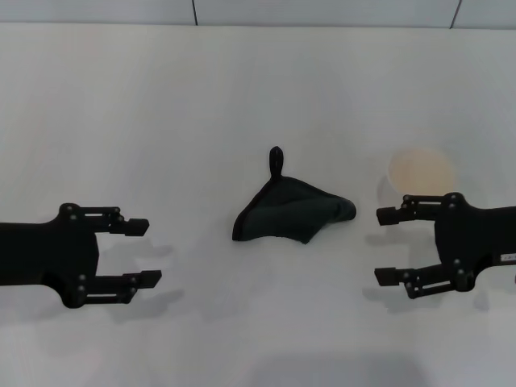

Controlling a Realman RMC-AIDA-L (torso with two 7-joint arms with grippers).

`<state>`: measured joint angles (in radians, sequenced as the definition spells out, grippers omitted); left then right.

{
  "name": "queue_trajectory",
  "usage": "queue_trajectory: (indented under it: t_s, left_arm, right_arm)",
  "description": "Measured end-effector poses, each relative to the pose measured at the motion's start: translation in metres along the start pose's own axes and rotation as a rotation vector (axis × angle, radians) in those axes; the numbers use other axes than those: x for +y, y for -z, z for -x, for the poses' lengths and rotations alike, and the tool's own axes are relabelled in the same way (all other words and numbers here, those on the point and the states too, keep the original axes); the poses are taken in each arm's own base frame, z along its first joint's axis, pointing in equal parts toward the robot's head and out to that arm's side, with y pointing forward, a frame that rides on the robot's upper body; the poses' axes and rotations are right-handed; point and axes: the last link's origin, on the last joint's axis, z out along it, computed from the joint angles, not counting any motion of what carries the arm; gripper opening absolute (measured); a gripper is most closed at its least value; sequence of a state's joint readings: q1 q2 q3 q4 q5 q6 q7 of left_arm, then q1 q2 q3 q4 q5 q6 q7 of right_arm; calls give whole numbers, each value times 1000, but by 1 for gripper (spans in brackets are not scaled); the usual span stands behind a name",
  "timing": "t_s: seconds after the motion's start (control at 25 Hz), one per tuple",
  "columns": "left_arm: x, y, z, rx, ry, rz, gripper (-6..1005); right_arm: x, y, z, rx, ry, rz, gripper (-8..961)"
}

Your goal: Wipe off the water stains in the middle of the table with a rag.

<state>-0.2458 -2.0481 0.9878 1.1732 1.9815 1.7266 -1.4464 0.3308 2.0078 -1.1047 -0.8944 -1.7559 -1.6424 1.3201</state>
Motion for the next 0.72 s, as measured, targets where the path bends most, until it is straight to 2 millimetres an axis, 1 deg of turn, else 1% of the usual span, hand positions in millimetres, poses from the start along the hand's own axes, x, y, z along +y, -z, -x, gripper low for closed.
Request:
queue_trajectory:
  t_s: [0.12, 0.32, 0.72]
  left_arm:
    - [1, 6, 5, 2, 3, -21, 694]
    - [2, 14, 13, 10, 12, -53, 693]
    - [2, 14, 13, 19, 6, -59, 693]
  right_arm:
    - [1, 6, 0, -26, 2, -10, 841]
    - [0, 10, 0, -24, -4, -19, 841]
    - [-1, 15, -3, -24, -22, -47, 841]
